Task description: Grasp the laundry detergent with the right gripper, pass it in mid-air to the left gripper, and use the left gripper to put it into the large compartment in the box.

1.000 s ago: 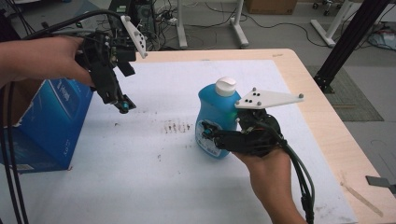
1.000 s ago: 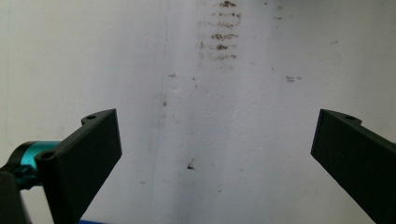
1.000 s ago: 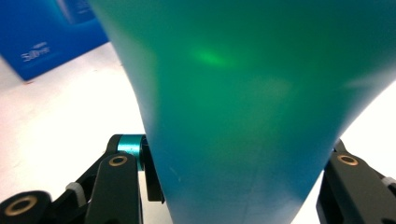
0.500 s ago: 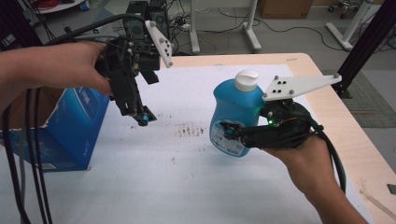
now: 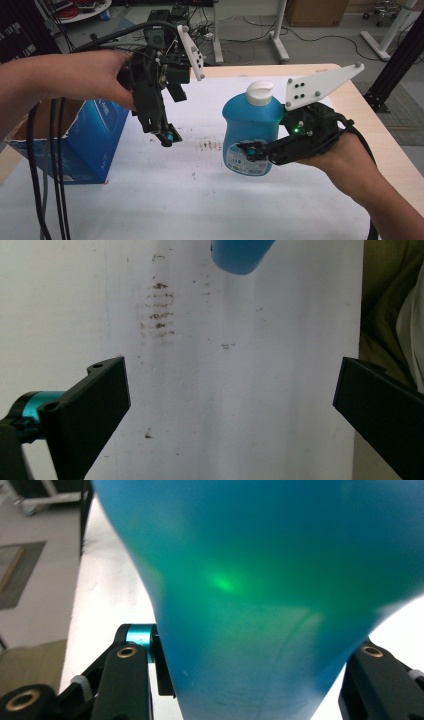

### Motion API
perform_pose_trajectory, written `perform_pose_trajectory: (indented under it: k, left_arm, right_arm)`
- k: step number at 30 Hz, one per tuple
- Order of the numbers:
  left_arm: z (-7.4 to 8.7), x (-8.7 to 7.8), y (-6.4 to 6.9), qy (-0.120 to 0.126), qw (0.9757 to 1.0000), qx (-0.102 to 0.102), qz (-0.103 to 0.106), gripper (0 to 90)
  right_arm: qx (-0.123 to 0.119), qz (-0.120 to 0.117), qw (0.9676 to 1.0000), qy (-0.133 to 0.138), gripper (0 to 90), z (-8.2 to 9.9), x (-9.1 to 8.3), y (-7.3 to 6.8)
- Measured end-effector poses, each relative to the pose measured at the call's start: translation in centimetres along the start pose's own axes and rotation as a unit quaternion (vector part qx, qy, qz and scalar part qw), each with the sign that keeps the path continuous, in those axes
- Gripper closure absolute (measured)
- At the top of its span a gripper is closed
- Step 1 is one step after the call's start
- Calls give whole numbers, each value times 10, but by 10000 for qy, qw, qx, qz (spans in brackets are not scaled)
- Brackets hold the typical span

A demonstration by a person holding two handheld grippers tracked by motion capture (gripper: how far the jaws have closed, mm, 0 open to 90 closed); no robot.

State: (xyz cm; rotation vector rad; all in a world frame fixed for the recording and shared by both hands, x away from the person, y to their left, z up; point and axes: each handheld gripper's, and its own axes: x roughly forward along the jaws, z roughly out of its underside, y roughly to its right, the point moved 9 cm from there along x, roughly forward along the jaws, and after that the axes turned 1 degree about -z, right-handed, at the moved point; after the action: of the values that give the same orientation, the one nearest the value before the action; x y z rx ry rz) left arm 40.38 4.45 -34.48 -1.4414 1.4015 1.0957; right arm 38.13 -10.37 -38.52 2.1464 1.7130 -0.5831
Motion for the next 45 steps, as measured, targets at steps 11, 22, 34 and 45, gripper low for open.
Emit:
perform_pose_trajectory:
  k: [11,22,34,45]
  left_arm:
    - [-7,-5,9,-13,9999,-8,165,17]
    - [-23,-12,15,56,9998,112,167,17]
    - [-30,-13,15,103,9997,94,214,17]
    - [-38,-13,14,124,9996,166,208,17]
  right_arm:
    - [-152,-406,9989,-186,459,-4,21,-2]
    - [-296,-578,9975,-267,460,-19,36,-4]
    - [-377,-717,9962,-316,460,-29,52,-8]
    - [-411,-780,9954,-383,460,-33,61,-11]
